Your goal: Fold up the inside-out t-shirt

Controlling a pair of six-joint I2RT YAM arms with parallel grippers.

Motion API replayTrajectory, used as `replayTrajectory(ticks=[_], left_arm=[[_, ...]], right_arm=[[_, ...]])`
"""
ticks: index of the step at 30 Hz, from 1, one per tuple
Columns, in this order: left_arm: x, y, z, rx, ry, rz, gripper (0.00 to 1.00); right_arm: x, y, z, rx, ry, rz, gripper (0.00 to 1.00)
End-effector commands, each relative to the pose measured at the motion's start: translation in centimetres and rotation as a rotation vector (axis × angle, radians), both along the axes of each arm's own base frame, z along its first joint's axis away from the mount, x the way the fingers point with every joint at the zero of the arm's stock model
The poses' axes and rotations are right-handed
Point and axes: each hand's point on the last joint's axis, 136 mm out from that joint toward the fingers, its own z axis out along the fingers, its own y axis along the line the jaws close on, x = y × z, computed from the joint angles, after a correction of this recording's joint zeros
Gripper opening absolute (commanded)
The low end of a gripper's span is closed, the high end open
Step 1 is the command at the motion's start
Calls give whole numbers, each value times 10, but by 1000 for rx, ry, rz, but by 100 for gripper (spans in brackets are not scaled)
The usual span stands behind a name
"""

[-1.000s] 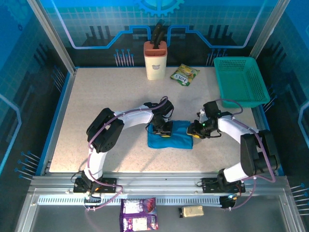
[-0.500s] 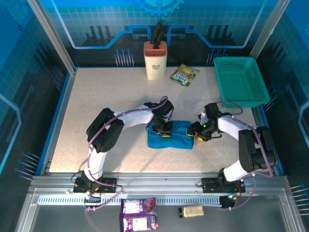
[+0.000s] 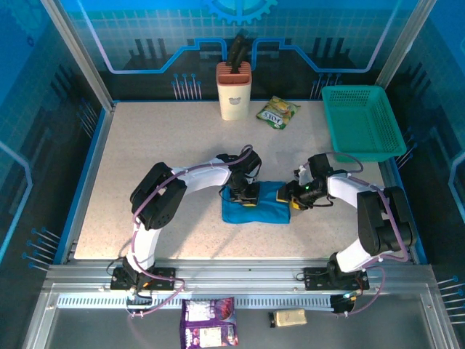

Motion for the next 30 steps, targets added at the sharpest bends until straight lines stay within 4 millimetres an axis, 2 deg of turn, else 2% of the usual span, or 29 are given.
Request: replayTrajectory(ticks=[1,7,9,12,16,19,21,24,27,30], left_arm=[[-8,-1,-2,14,44,-7,8],[-6,-2,3,8,30,-2,8],[-1,-3,15,-15,-12,13,10],[10,4,36,-14,-88,49,12],[21,29,43,44,-140,108,13],[24,49,33,120,-135,127,12],[27,57,28,146,-127,136,12],[31,61,31,136,-135,150,12],[36,63,38,121,-144,165,12],[38,66,44,106,-146,177,11]], right_arm=[[-3,1,-2,11,7,10,50],[-3,-5,-6,-26,10,-2,28],[-2,-7,-3,-43,13,-1,13],[-2,-13,4,-90,13,7,0],[-3,-22,16,-165,38,52,0],[1,-34,28,-250,36,78,0],[2,-44,36,-318,40,94,0],[7,-68,53,-466,47,116,0],[13,-97,80,-637,41,122,0],[16,-131,119,-838,47,107,0]])
